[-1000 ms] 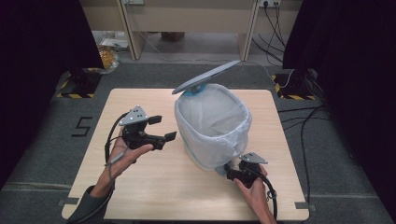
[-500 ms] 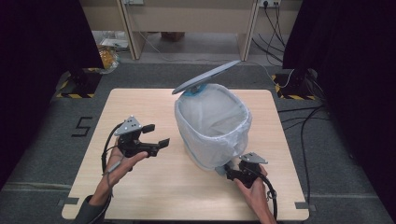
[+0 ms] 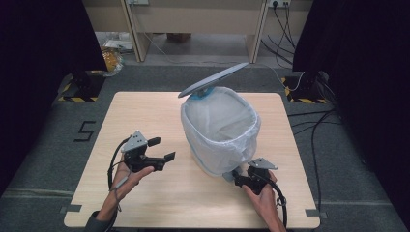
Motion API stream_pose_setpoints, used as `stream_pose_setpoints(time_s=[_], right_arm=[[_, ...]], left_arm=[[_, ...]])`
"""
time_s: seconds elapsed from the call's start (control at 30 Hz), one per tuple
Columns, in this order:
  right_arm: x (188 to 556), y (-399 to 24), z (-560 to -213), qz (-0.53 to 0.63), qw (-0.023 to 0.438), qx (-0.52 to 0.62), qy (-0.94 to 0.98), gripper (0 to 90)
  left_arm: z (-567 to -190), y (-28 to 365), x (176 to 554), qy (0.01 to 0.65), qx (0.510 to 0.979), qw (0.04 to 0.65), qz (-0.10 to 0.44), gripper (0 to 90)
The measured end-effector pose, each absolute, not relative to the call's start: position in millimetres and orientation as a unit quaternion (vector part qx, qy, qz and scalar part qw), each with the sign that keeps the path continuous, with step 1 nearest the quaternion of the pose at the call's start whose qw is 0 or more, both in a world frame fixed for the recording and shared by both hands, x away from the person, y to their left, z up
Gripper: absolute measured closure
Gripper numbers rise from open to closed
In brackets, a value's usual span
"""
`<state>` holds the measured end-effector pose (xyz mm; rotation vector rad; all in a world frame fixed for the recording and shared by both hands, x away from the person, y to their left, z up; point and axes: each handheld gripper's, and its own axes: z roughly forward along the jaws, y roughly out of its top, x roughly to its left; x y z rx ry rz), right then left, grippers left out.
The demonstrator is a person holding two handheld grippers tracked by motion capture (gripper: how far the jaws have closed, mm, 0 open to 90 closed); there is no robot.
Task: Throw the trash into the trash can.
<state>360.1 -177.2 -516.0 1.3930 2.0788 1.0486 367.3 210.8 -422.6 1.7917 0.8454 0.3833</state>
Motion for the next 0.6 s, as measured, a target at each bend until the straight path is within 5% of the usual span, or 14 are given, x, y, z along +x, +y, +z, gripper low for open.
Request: stream_pose_setpoints(time_s=[0.6], right_arm=[[360, -178, -516, 0.378, 0.213, 0.5, 0.75, 20.1]], left_arm=[[-473, 217, 359, 0.367, 0.768, 0.499, 0.161, 15.8]])
